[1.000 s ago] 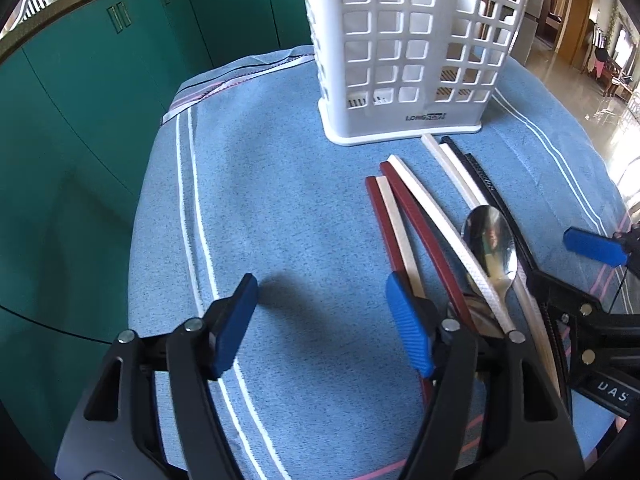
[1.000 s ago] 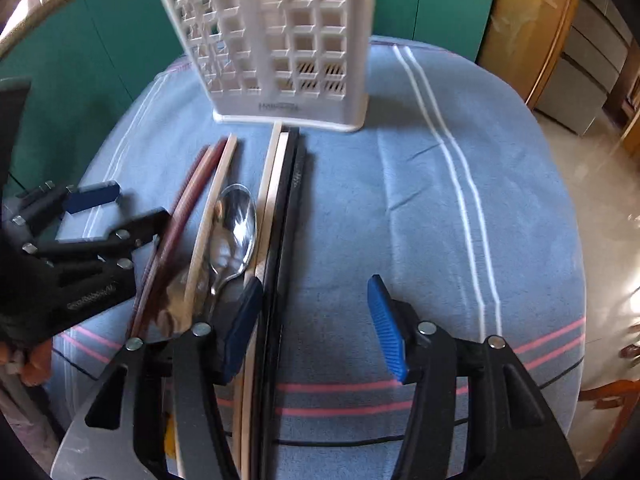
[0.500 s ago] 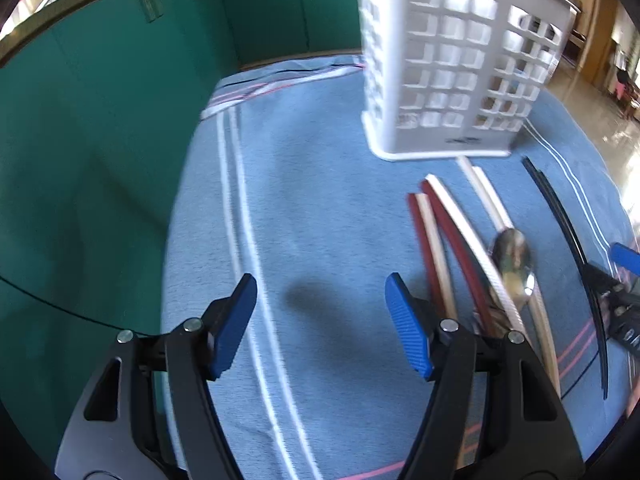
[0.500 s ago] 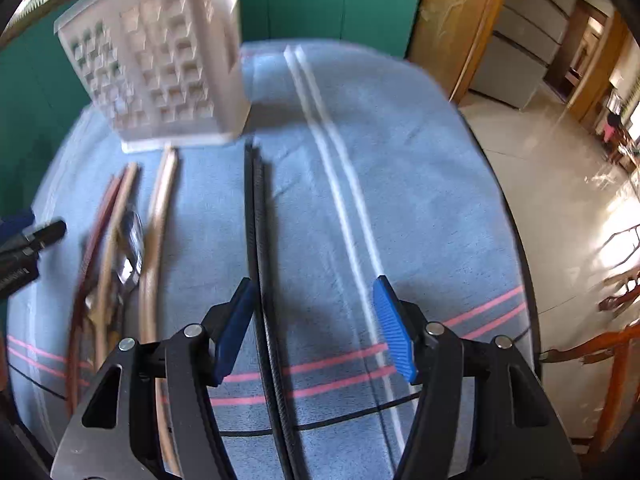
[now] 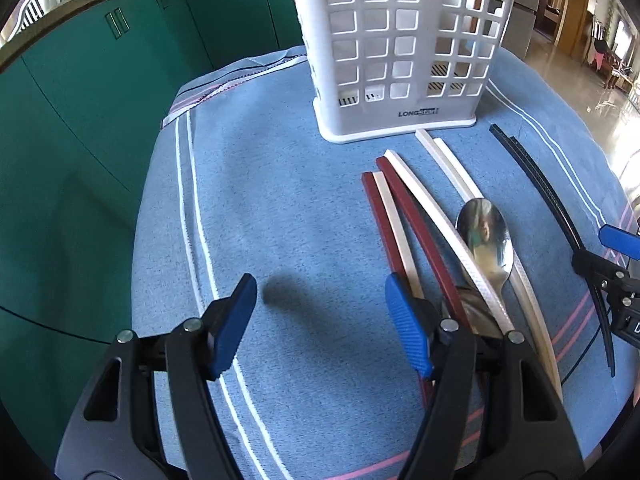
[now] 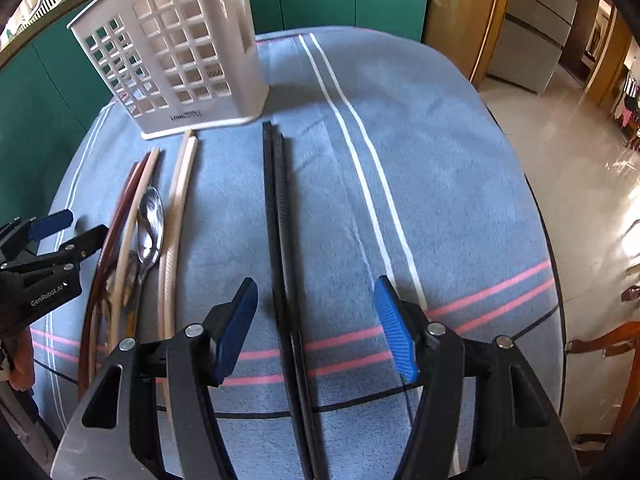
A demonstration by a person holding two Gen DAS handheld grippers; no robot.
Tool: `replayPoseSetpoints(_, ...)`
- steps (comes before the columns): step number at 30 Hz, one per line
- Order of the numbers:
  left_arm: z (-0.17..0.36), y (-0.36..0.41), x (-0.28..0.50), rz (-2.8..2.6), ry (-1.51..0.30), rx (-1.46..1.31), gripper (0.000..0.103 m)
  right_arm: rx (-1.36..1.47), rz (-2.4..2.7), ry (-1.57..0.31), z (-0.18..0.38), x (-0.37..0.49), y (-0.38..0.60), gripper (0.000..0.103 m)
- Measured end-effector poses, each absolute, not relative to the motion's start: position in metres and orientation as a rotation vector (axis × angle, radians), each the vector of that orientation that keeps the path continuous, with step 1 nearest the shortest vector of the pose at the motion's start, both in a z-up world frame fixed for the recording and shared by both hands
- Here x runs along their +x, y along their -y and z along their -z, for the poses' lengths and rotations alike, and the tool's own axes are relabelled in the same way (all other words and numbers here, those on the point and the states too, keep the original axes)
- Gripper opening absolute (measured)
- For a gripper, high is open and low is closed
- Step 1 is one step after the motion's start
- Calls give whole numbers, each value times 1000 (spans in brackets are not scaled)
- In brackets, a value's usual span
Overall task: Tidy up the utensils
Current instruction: 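Close the left gripper on a red chopstick while the right gripper closes on a black chopstick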
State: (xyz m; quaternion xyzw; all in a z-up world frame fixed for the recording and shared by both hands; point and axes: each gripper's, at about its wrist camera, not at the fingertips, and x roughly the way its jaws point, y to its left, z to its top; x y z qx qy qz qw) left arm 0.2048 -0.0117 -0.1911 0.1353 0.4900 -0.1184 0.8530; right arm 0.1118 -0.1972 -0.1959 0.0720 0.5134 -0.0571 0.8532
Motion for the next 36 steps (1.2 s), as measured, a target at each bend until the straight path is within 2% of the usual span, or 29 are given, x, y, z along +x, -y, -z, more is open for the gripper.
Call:
replayPoseSetpoints(18, 174, 23, 184, 352, -984, 241, 70, 147, 113, -1070, 193, 95, 191, 65)
replayPoseSetpoints(22, 183, 34, 178, 376, -1010, 289, 72, 145, 113, -1071, 193, 95, 191, 66)
replayPoseSetpoints(24, 190, 34, 180, 353, -1038, 303, 70, 142, 117, -1071, 193, 93, 191, 66)
replayPoseSetpoints(27, 188, 17, 188, 318, -1071, 227, 53, 150, 118, -1072, 193, 91, 194, 66)
replayPoseSetpoints(31, 185, -5, 195, 292, -1101, 142, 24, 172, 120, -1069, 191, 89, 198, 66)
replayPoseSetpoints(32, 184, -6, 195, 298, -1104, 137, 18, 161, 121, -1068, 191, 90, 197, 63)
replayPoseSetpoints(33, 184, -7, 196, 299, -1104, 132, 17, 136, 126, -1063, 190, 89, 195, 49)
replayPoseSetpoints(34, 183, -8, 196, 305, -1107, 130, 16, 124, 106, -1060, 189, 89, 192, 40)
replayPoseSetpoints(35, 184, -8, 197, 313, -1110, 125, 14, 128, 88, -1059, 188, 89, 191, 24)
replayPoseSetpoints(36, 184, -9, 200, 323, -1115, 118, 13, 137, 64, -1067, 188, 88, 189, 12)
